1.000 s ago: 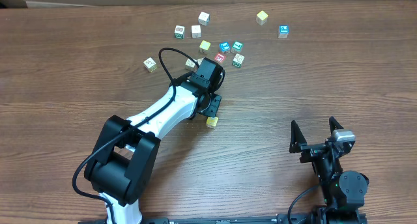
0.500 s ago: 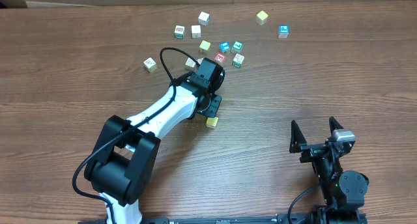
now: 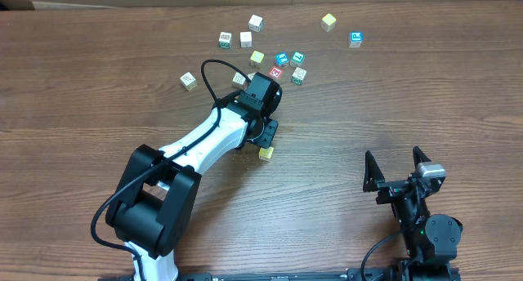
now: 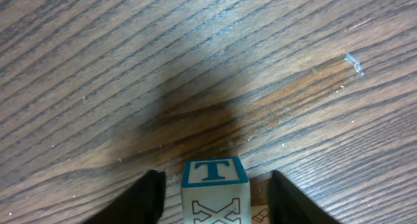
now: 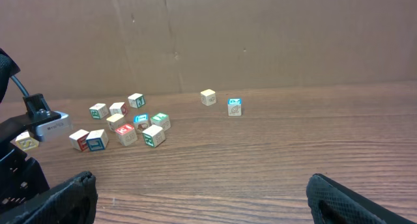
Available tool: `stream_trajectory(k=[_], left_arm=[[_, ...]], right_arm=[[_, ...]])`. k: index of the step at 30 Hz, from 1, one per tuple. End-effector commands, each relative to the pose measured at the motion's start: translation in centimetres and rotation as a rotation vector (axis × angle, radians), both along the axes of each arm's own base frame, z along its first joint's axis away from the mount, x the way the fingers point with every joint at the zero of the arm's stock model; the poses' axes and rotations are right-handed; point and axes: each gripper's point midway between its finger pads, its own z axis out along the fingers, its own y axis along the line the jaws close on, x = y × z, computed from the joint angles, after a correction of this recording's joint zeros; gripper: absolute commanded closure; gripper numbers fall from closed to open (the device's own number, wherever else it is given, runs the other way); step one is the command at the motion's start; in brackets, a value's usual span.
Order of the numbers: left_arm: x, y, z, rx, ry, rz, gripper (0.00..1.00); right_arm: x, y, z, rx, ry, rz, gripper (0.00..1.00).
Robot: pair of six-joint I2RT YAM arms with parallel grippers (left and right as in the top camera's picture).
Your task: Form a circle
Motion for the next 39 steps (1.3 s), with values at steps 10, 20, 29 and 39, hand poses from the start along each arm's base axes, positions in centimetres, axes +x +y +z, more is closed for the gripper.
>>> stream_trajectory(k=[10, 20, 29, 39], left_arm=[[1.3, -1.1, 1.2, -0.025, -0.027, -0.014, 0.37], [7.7, -2.0, 10.5, -0.102, -0.219, 0.137, 0.28], [10.2, 9.1, 11.6, -0.050, -0.166, 0.511, 0.16], [9.3, 21.4, 10.4, -0.029, -0.049, 0.784, 0.08]], right_arm=[[0.0, 0.1, -0.4, 0.007, 0.008, 0.006, 0.00], [0.0, 0.1, -0.4, 0.006, 0.008, 0.006, 0.00], [0.0, 0.1, -0.4, 0.007, 0.008, 0.006, 0.00], [0.0, 0.1, -0.4, 0.007, 0.008, 0.006, 0.00]])
